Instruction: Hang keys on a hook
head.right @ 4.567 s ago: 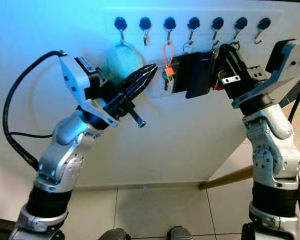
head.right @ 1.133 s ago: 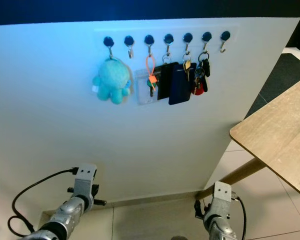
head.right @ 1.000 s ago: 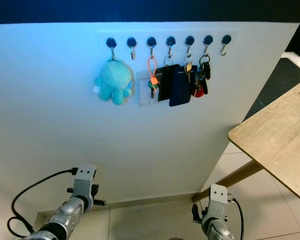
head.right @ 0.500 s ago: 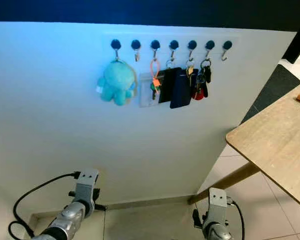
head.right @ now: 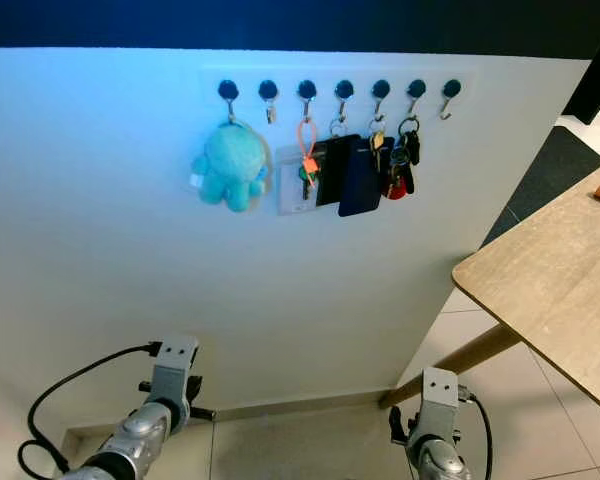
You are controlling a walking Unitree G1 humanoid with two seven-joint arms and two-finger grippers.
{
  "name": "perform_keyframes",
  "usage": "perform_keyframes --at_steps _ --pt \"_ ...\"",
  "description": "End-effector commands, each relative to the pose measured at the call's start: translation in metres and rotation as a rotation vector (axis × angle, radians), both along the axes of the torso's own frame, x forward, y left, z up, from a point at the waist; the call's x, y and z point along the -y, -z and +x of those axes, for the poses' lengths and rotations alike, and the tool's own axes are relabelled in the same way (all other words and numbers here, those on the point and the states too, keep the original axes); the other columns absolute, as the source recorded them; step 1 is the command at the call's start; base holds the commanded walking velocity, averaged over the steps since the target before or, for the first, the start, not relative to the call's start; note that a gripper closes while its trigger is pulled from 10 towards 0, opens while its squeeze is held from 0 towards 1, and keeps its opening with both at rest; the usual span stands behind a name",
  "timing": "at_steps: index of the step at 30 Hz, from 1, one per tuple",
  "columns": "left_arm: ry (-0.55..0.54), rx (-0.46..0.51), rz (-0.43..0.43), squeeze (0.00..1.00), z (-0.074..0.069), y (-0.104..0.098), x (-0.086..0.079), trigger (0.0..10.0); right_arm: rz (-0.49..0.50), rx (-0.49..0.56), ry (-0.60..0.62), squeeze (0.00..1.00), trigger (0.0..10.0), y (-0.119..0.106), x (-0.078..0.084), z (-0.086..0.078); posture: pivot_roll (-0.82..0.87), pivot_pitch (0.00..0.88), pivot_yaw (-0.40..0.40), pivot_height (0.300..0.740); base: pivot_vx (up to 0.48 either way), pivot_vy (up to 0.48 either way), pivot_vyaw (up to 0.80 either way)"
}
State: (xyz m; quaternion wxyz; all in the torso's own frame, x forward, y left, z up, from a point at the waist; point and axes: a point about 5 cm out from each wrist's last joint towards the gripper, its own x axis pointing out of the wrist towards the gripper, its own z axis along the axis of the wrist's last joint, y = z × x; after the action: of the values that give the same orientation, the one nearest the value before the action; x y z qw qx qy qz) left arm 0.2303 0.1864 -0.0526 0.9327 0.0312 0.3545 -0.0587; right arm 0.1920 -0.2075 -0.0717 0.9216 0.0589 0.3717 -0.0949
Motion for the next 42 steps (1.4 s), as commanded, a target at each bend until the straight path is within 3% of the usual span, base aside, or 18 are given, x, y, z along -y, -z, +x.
perform_keyframes --at_steps 1,12,36,42 --pt "0.003 -0.006 -0.005 0.00 -0.002 0.002 0.001 10.0 -0.015 -0.004 -0.004 0.00 10.0 0.000 0.004 -0.002 0.05 0.000 -0.035 0.740 0.000 0.000 0.00" --pt "0.016 -0.001 -0.010 0.00 -0.003 0.002 0.001 10.0 0.003 -0.018 -0.011 0.00 10.0 0.004 -0.002 -0.007 0.05 0.000 -0.029 0.740 -0.265 0.000 0.00" --pt "0.042 0.020 -0.018 0.00 0.002 -0.002 0.004 10.0 0.015 -0.024 -0.005 0.00 10.0 0.006 -0.006 -0.011 0.05 0.000 -0.020 0.740 -0.475 0.000 0.00" --pt "0.086 0.049 -0.015 0.00 0.008 -0.006 0.009 10.0 0.017 -0.020 -0.003 0.00 10.0 0.006 -0.007 -0.010 0.05 0.000 -0.020 0.740 0.000 0.000 0.00"
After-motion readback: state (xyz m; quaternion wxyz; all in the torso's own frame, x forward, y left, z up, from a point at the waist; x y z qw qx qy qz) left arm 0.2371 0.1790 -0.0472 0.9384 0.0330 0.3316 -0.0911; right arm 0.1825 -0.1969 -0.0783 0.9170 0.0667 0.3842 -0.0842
